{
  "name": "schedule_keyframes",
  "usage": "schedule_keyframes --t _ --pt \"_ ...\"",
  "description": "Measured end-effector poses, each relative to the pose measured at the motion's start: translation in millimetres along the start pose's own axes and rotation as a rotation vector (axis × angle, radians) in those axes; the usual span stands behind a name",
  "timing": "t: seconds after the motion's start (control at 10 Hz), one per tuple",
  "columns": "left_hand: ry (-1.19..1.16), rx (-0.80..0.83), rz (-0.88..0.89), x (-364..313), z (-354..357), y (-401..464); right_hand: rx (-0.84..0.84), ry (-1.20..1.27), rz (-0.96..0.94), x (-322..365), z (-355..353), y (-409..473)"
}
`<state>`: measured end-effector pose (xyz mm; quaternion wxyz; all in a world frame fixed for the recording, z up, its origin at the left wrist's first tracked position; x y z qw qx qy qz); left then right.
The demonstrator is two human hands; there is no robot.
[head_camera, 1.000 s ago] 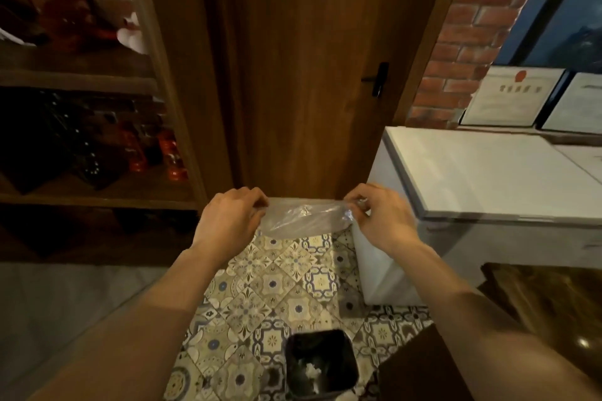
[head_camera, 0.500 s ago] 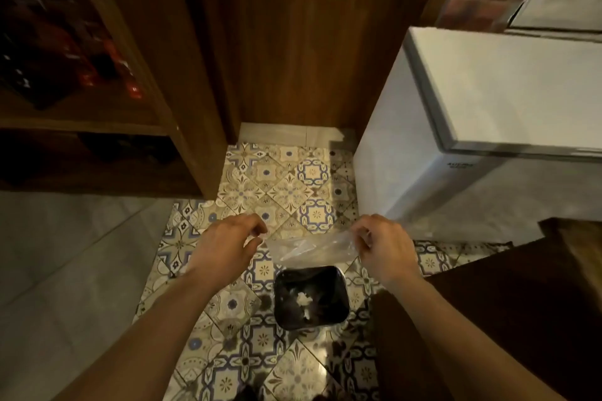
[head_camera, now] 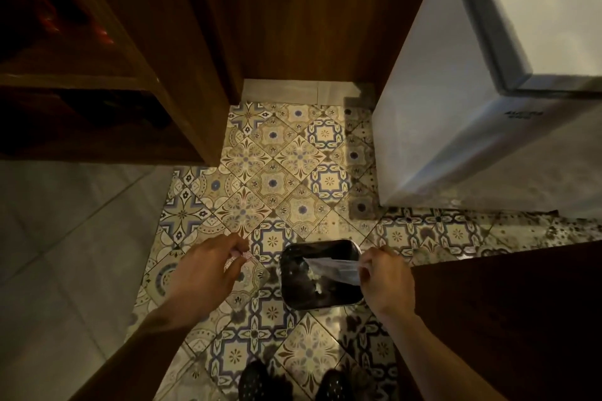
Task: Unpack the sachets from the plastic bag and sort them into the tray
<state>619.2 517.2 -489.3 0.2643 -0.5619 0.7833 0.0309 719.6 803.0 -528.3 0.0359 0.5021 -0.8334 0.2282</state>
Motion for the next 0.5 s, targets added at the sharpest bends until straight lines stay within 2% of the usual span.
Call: schedule_keyframes --t 0.2,0.5 --pt "-0.017 0.006 -0.036 13 5 -1 0.157 0.031 -0.058 12 18 -1" --pt "-0.039 -0.047 -0.028 0 -6 12 0.193 0.051 -0.059 9 13 -2"
Point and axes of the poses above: each hand's wrist, its own y-axis towards the middle knuckle, its own z-axis out of the palm, x = y × z, the point moved 7 cm from there along y, towards the middle knuckle, and after that the axes turned 3 degrees about -z, right-handed, at the moved point
